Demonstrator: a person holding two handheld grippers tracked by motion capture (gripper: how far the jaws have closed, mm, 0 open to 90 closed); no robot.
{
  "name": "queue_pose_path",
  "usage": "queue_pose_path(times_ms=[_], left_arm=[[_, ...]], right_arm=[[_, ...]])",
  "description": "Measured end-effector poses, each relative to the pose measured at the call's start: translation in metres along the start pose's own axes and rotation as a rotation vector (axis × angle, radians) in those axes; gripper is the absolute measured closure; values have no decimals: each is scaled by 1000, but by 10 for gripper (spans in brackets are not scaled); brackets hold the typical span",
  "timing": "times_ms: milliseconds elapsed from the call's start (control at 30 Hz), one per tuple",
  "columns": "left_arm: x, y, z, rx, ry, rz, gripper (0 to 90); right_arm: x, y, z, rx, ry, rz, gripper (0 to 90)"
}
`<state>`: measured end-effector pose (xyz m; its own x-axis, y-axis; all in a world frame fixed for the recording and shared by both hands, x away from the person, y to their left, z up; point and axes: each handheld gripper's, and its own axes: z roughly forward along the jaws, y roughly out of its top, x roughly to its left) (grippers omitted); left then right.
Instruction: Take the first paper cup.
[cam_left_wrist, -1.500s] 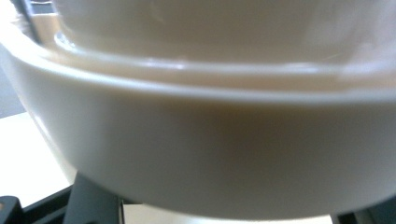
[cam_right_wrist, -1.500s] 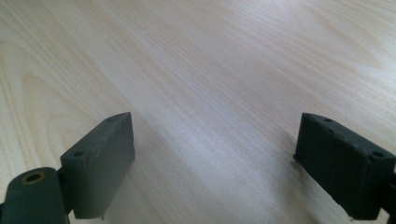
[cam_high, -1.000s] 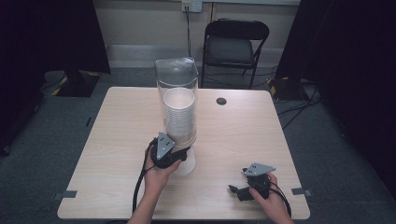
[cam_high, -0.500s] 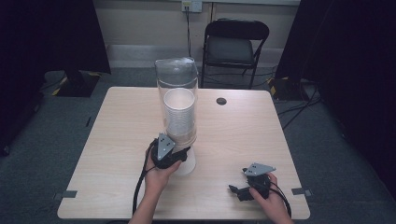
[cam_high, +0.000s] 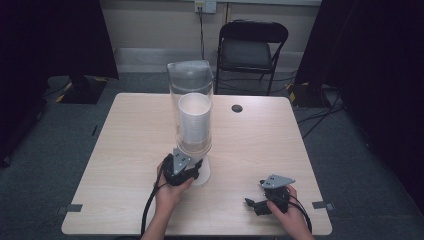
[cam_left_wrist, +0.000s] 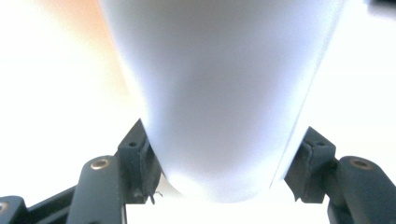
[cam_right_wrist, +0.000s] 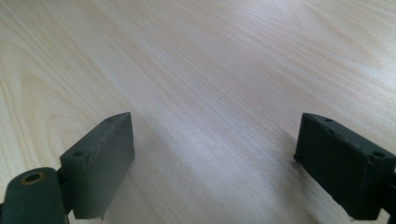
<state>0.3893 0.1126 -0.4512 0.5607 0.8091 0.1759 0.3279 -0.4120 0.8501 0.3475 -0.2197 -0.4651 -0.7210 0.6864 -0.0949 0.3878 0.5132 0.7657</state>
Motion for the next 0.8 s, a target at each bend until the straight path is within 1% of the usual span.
queue_pose_path(times_ms=[33, 67, 100, 167, 200, 233, 267, 300, 367, 400, 467, 533, 567, 600, 667, 700, 767, 800], left_arm=[[-3, -13, 3, -32, -2, -21, 372], [-4, -13, 1, -57, 1, -25, 371], [-5, -12, 0, -85, -13, -16, 371], [-5, -11, 1, -85, -10, -18, 370], [-6, -12, 2, -76, -21, -44, 370], [-5, -12, 0, -64, -33, -7, 369], [-6, -13, 0, -67, -37, -22, 369], [-6, -14, -1, -73, -39, -29, 368], [-5, -14, -2, -73, -51, -24, 368], [-5, -14, -2, -59, -52, -7, 368], [-6, -15, -3, -55, -65, -2, 367], [-5, -16, -5, -39, -75, 10, 367], [-6, -18, -6, -36, -72, 2, 367], [-5, -19, -8, -37, -70, 8, 367], [-2, -22, -12, -52, -86, -20, 367], [-1, -24, -14, -58, -83, -29, 367], [3, -27, -17, -50, -82, -16, 366], [5, -28, -19, -45, -74, 0, 366]], right_arm=[[0, 0, 0, 0, 0, 0, 109], [0, 0, 0, 0, -1, 2, 108], [0, 0, 0, 1, -1, 1, 108], [-1, 0, 1, 0, 2, -3, 105], [-1, 1, 1, 1, 5, -3, 104], [-1, 1, 1, 1, 7, -1, 104], [-1, 1, 1, 0, 6, -2, 103], [-2, 1, 1, 2, 2, -2, 103], [-2, 2, 2, 0, 5, -4, 102], [-2, 2, 2, 2, 4, -2, 102], [-2, 2, 2, 2, 4, -3, 103], [-2, 2, 2, 0, 3, -4, 103], [-2, 2, 2, 2, 0, 0, 103], [-2, 1, 2, 2, -1, 0, 103], [-2, 1, 1, 2, -2, 0, 103], [-2, 1, 1, 2, -2, 0, 103], [-2, 1, 1, 2, -2, 0, 103], [-2, 1, 1, 2, -2, 0, 103]])
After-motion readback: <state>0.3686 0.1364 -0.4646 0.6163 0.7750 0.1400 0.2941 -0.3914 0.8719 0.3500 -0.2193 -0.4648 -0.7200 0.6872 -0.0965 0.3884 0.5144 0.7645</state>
